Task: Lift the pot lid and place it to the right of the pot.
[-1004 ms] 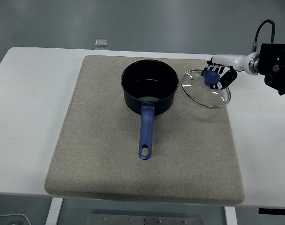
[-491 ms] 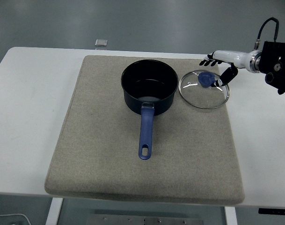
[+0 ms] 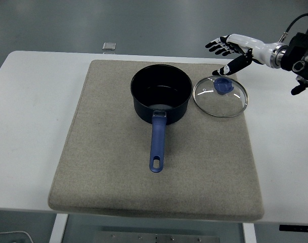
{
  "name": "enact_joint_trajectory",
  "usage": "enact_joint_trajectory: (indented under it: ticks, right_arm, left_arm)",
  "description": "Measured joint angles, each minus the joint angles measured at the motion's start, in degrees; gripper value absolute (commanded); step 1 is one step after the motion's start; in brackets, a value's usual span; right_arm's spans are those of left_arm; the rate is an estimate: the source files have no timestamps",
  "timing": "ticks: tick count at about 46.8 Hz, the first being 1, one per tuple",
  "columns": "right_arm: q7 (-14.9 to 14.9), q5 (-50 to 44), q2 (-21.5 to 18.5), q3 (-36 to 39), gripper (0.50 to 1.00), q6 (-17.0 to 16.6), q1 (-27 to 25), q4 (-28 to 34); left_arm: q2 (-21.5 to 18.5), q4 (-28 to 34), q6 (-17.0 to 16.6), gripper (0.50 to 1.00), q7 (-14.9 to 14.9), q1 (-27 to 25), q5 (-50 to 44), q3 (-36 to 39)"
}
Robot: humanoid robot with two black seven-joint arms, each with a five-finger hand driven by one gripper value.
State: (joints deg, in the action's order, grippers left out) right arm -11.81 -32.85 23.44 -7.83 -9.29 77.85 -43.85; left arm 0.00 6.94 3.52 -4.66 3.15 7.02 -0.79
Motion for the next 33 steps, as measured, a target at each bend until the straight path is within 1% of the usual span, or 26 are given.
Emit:
enact_joint_trajectory:
  ticks: [10,18,27,33]
  right_arm:
    - [0.0,13.5,-0.3,3.5,0.903,0.0,-2.4,0.0]
    - [0.0,24.7,-1.0,9.8,0.905,-0.3,-6.2,0.0]
    - [0.0,34.0,-2.0,16.2,0.905,-3.6,-11.3,0.0]
    - [0.0,36.5,-2.5,19.6,0.905,-4.9,-13.8,0.0]
  left_arm:
    - [0.0,0.0,0.0,1.0,0.0,0.0,0.0,0.0]
    - [0.0,0.0,0.0,1.0,0.0,0.0,0.0,0.0]
    - [0.0,0.0,0.0,1.0,0.0,0.0,0.0,0.0]
    - [0.0,0.0,0.0,1.0,0.0,0.0,0.0,0.0]
